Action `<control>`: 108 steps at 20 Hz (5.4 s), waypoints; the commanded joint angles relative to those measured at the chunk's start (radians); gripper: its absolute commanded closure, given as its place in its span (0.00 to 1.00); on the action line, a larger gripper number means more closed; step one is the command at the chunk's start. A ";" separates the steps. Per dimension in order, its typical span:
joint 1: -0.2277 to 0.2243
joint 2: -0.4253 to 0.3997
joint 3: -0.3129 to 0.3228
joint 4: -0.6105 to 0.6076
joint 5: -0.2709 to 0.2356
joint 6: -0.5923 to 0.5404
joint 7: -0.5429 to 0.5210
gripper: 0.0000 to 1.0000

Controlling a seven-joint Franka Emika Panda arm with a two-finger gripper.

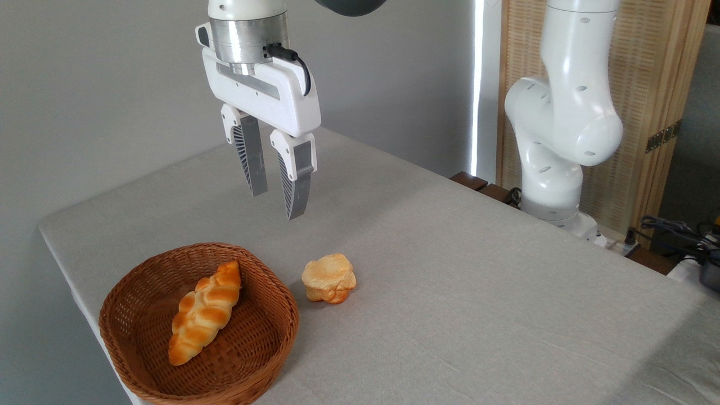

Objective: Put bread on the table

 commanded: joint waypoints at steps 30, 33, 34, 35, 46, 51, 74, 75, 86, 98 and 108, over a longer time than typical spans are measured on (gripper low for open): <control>-0.004 0.006 0.014 0.025 -0.014 -0.026 -0.005 0.00; -0.004 0.006 0.014 0.025 -0.014 -0.026 -0.004 0.00; -0.004 0.006 0.014 0.025 -0.014 -0.026 -0.004 0.00; -0.004 0.006 0.014 0.025 -0.014 -0.026 -0.004 0.00; -0.004 0.006 0.014 0.025 -0.014 -0.026 -0.004 0.00; -0.004 0.006 0.014 0.025 -0.014 -0.026 -0.004 0.00; -0.006 0.015 0.007 0.024 -0.012 -0.023 -0.005 0.00; -0.006 0.021 0.006 0.024 -0.012 -0.021 -0.012 0.00; -0.008 0.076 0.003 0.018 -0.047 0.151 -0.200 0.00; -0.008 0.219 -0.039 0.019 -0.049 0.384 -0.470 0.00; -0.008 0.330 -0.055 0.021 -0.030 0.427 -0.506 0.00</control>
